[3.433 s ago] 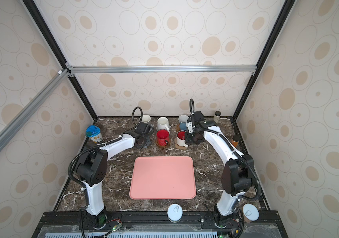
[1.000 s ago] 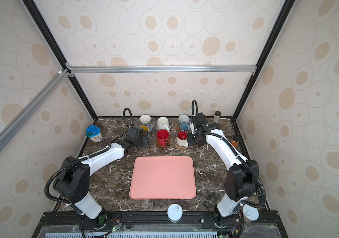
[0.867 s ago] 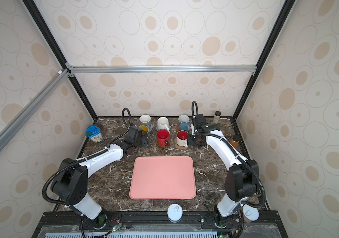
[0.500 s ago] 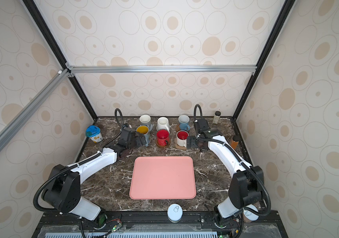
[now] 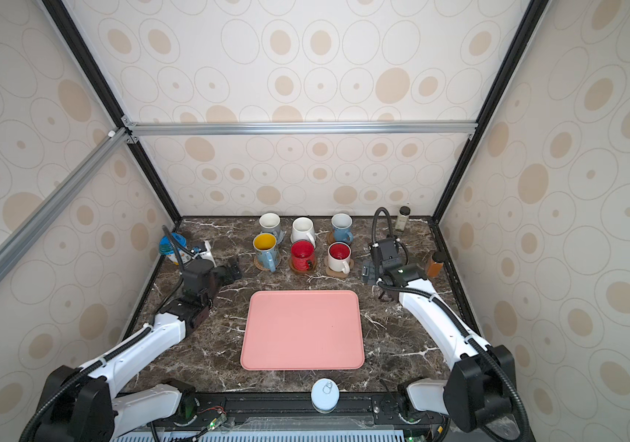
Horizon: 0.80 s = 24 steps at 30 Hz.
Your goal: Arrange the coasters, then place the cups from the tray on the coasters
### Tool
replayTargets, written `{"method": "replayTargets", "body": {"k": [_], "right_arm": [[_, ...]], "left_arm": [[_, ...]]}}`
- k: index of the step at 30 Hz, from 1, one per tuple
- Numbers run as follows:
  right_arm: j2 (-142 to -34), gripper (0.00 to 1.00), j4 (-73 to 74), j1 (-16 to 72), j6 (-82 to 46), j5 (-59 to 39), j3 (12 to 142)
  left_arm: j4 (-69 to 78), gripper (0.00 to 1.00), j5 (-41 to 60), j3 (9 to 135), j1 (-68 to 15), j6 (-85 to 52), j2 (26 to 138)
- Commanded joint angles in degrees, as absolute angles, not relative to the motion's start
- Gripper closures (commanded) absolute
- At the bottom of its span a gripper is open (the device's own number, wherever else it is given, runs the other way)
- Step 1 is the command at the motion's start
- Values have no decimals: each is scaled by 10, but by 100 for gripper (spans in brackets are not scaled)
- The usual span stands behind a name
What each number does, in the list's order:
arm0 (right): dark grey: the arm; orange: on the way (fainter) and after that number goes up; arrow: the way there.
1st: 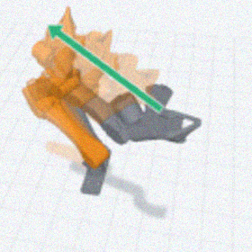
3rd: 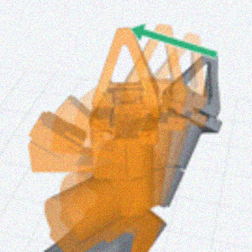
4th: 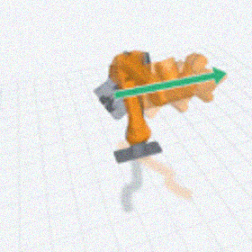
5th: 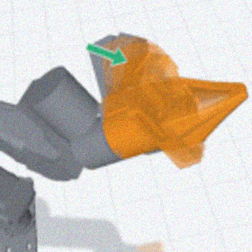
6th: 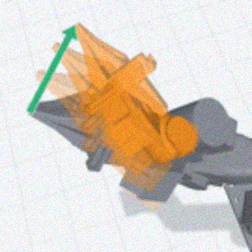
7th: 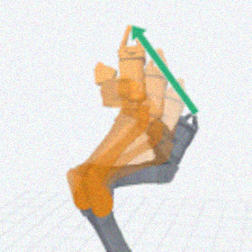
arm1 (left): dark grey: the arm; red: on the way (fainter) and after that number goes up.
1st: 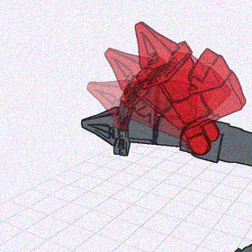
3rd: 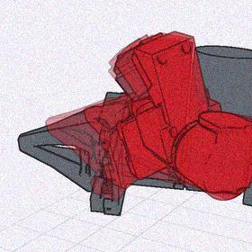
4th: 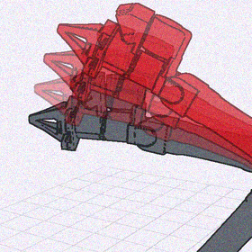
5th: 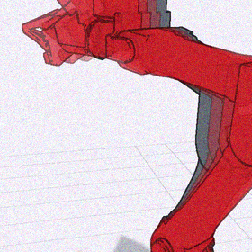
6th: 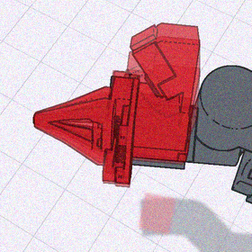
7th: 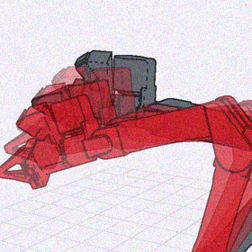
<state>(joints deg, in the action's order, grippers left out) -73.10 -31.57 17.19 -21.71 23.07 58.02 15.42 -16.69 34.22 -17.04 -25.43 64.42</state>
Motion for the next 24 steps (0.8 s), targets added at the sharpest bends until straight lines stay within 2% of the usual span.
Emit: {"method": "replayTargets", "body": {"k": [1, 8, 13, 16, 24], "right_arm": [[-687, 0, -233, 168, -175, 300, 524], [-610, 1, -53, 167, -83, 369, 379], [-612, 1, -1, 167, -52, 391, 326], [-644, 0, 25, 163, -58, 396, 298], [-704, 0, 146, 146, -66, 383, 248]], "left_arm": [[239, 0, -216, 309, -152, -176, 602], [268, 0, -252, 242, -111, -153, 556], [385, 0, -260, 153, -99, -108, 545], [487, 0, -250, 96, -89, -90, 569], [604, 0, -208, 65, -68, -90, 680]]}}
